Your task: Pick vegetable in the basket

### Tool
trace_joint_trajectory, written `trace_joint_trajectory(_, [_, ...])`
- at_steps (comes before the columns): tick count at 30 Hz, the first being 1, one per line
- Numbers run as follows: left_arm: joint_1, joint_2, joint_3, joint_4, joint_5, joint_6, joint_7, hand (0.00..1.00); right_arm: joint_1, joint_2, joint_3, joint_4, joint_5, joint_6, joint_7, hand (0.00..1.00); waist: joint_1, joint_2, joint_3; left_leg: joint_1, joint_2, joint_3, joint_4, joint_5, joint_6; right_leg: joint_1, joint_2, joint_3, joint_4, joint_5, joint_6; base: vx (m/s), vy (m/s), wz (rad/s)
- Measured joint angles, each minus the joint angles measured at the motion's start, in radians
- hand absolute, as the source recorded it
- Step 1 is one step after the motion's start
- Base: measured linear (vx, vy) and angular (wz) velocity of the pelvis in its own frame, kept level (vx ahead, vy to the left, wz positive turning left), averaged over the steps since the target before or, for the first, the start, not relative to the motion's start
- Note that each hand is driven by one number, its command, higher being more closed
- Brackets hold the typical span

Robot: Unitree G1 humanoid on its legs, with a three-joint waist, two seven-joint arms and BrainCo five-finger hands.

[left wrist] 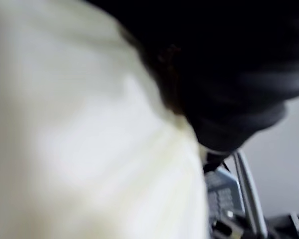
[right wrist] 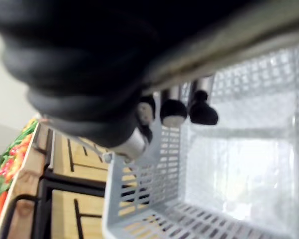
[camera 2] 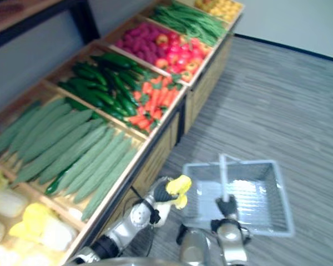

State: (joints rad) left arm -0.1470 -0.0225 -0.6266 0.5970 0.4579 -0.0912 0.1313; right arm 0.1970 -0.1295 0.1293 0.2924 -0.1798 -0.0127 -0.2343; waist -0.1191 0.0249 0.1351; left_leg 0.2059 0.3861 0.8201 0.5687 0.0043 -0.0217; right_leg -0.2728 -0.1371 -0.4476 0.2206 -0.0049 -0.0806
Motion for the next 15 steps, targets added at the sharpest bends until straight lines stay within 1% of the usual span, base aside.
trace_joint_trajectory(1, [-0.002,0.001,0.000,0.008,-0.009,0.002,0.003,1.00,-0.011,-0.008,0.063,-0.017,0.002,-0.008,0.016,1.00,0.016,-0.002,0.007,-0.071,-0.031,-0.214,0.102,0.083,0.030,0.004,0.043,0.080,-0.027,-0.002,-0.007,0.16,-0.084,-2.09])
trace_joint_trajectory(2, [-0.009,0.000,0.000,0.007,-0.014,0.002,0.007,1.00,-0.025,-0.018,0.098,-0.022,0.004,-0.014,0.024,1.00,0.029,0.006,0.019,-0.101,-0.061,-0.315,0.154,0.000,-0.017,0.005,0.065,0.134,-0.038,-0.005,-0.011,0.21,0.019,-2.20])
trace_joint_trajectory(3, [-0.030,0.006,-0.004,0.008,-0.021,0.003,0.015,1.00,-0.055,-0.035,0.159,-0.021,0.009,-0.016,0.043,1.00,0.032,0.022,0.031,-0.168,-0.112,-0.447,0.214,-0.151,-0.024,0.011,0.109,0.204,-0.056,-0.003,-0.025,0.17,0.064,-1.68])
trace_joint_trajectory(4, [-0.041,0.010,-0.007,0.008,-0.028,0.004,0.022,1.00,-0.063,-0.037,0.183,-0.026,0.010,-0.017,0.051,1.00,0.030,0.026,0.038,-0.197,-0.130,-0.484,0.227,-0.197,-0.021,0.022,0.126,0.226,-0.064,-0.002,-0.027,0.22,0.089,-1.63])
trace_joint_trajectory(5, [-0.058,0.016,-0.011,0.011,-0.041,0.012,0.031,1.00,-0.066,-0.038,0.199,-0.050,0.010,-0.017,0.063,1.00,0.030,0.031,0.064,-0.247,-0.145,-0.526,0.235,-0.267,-0.018,0.060,0.157,0.262,-0.079,-0.008,-0.035,0.21,0.082,-1.21])
trace_joint_trajectory(6, [-0.078,0.022,-0.009,0.009,-0.055,0.011,0.042,1.00,-0.075,-0.040,0.197,-0.077,0.032,-0.018,0.070,1.00,0.037,0.021,0.096,-0.301,-0.177,-0.577,0.213,-0.312,-0.012,0.091,0.174,0.307,-0.087,-0.012,-0.041,0.20,0.086,-1.14])
trace_joint_trajectory(7, [-0.087,0.024,-0.005,0.006,-0.055,0.012,0.045,1.00,-0.085,-0.038,0.199,-0.087,0.043,-0.021,0.071,1.00,0.051,0.019,0.102,-0.330,-0.200,-0.608,0.184,-0.322,-0.015,0.098,0.178,0.331,-0.087,-0.013,-0.044,0.14,0.096,-1.27])
trace_joint_trajectory(8, [-0.097,0.027,0.002,-0.004,-0.059,0.012,0.056,1.00,-0.102,-0.037,0.209,-0.104,0.059,-0.031,0.073,1.00,0.075,-0.002,0.115,-0.374,-0.260,-0.675,0.084,-0.330,-0.027,0.104,0.182,0.381,-0.089,-0.015,-0.047,0.15,0.143,-1.50])
trace_joint_trajectory(9, [-0.099,0.038,0.003,-0.023,-0.085,0.012,0.075,1.00,-0.121,-0.040,0.227,-0.119,0.070,-0.047,0.072,1.00,0.084,-0.005,0.117,-0.426,-0.305,-0.736,-0.066,-0.315,-0.048,0.122,0.187,0.424,-0.120,-0.015,-0.047,0.16,0.155,-1.43])
trace_joint_trajectory(11, [-0.101,0.042,0.003,-0.026,-0.092,0.013,0.077,1.00,-0.126,-0.043,0.241,-0.132,0.078,-0.055,0.073,1.00,0.084,0.002,0.116,-0.440,-0.320,-0.752,-0.214,-0.273,-0.070,0.148,0.197,0.450,-0.155,-0.015,-0.046,0.19,0.167,-1.06])
trace_joint_trajectory(12, [-0.096,0.042,0.001,-0.025,-0.094,0.015,0.075,0.00,-0.111,-0.043,0.262,-0.156,0.079,-0.055,0.075,1.00,0.095,0.012,0.114,-0.417,-0.314,-0.745,-0.296,-0.172,-0.076,0.188,0.215,0.490,-0.176,-0.008,-0.031,0.19,0.153,-1.17])
trace_joint_trajectory(13, [-0.095,0.042,-0.001,-0.025,-0.094,0.016,0.074,0.00,-0.102,-0.044,0.273,-0.166,0.078,-0.055,0.074,1.00,0.104,0.012,0.114,-0.395,-0.313,-0.740,-0.306,-0.139,-0.061,0.206,0.219,0.508,-0.178,-0.002,-0.021,0.35,0.263,-1.27])
trace_joint_trajectory(14, [-0.097,0.042,-0.001,-0.025,-0.094,0.019,0.074,0.00,-0.077,-0.046,0.274,-0.192,0.078,-0.055,0.074,1.00,0.106,0.008,0.111,-0.367,-0.317,-0.726,-0.308,-0.118,-0.023,0.224,0.213,0.529,-0.173,-0.008,-0.001,0.30,0.223,-0.80])
trace_joint_trajectory(15, [-0.104,0.041,-0.008,-0.025,-0.094,0.020,0.074,0.00,-0.038,-0.049,0.272,-0.232,0.080,-0.056,0.074,1.00,0.101,-0.012,0.097,-0.339,-0.337,-0.698,-0.350,-0.128,-0.003,0.190,0.192,0.547,-0.103,-0.063,0.032,0.42,0.294,-0.57])
